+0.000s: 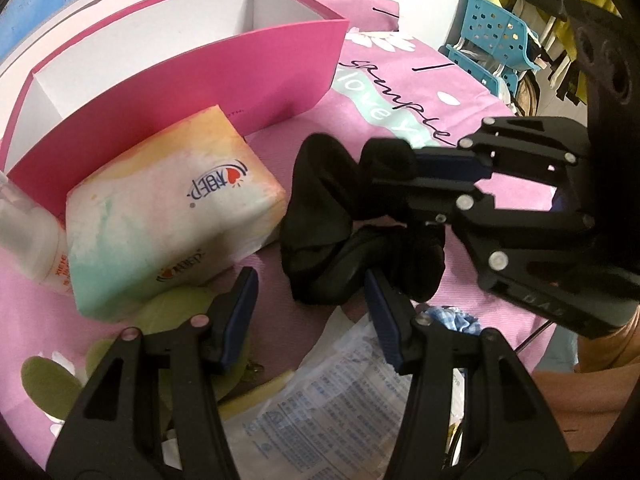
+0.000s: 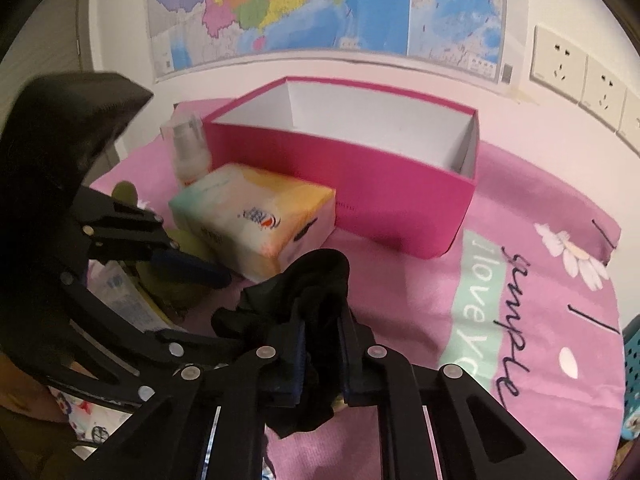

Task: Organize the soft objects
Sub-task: 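Grasp the black scrunchie with the right gripper, then carry the black scrunchie with the right gripper and release it into the box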

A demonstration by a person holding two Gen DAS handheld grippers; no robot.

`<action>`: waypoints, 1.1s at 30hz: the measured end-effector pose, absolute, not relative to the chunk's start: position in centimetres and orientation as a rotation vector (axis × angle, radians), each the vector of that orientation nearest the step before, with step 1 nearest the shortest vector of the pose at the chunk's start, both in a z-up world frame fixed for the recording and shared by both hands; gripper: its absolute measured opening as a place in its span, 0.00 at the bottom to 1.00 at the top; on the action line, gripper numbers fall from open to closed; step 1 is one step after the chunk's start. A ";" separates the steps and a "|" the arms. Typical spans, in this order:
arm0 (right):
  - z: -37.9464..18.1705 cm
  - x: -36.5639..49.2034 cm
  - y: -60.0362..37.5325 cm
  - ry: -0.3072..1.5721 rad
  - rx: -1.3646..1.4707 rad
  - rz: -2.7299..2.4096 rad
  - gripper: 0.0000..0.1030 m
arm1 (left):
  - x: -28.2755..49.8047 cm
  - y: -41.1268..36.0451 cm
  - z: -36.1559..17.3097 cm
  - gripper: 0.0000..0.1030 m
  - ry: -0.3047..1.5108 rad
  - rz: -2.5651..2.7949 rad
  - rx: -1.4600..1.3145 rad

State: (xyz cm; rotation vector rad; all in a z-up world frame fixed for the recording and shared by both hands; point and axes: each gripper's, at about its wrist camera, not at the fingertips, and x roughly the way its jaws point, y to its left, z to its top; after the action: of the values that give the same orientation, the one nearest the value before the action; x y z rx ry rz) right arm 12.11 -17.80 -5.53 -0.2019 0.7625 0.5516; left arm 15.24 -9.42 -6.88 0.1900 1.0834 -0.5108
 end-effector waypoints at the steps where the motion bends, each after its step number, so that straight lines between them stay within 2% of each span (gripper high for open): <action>1: -5.3 12.0 -17.8 0.755 -0.204 0.549 0.12 | 15.2 -9.4 -6.8 0.55 1.081 -0.512 0.190; 11: -3.8 11.6 -17.8 0.710 -0.204 0.548 0.11 | 14.7 -9.6 -6.0 0.55 1.048 -0.525 0.193; 19: -1.9 11.7 -17.9 0.664 -0.172 0.582 0.10 | 14.4 -9.6 -4.1 0.32 0.980 -0.536 0.178; 28: 3.5 14.5 -17.6 0.534 -0.149 0.605 0.10 | 16.7 -8.4 1.1 0.32 0.836 -0.482 0.147; 33: 4.9 18.0 -17.8 0.525 -0.098 0.603 0.10 | 20.0 -8.0 3.1 0.32 0.805 -0.436 0.132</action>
State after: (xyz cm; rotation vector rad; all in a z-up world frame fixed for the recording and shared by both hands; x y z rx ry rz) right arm 18.02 -17.79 4.89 -0.0981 0.5253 0.6030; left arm 19.96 -7.96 3.14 0.1319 0.8049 -0.4363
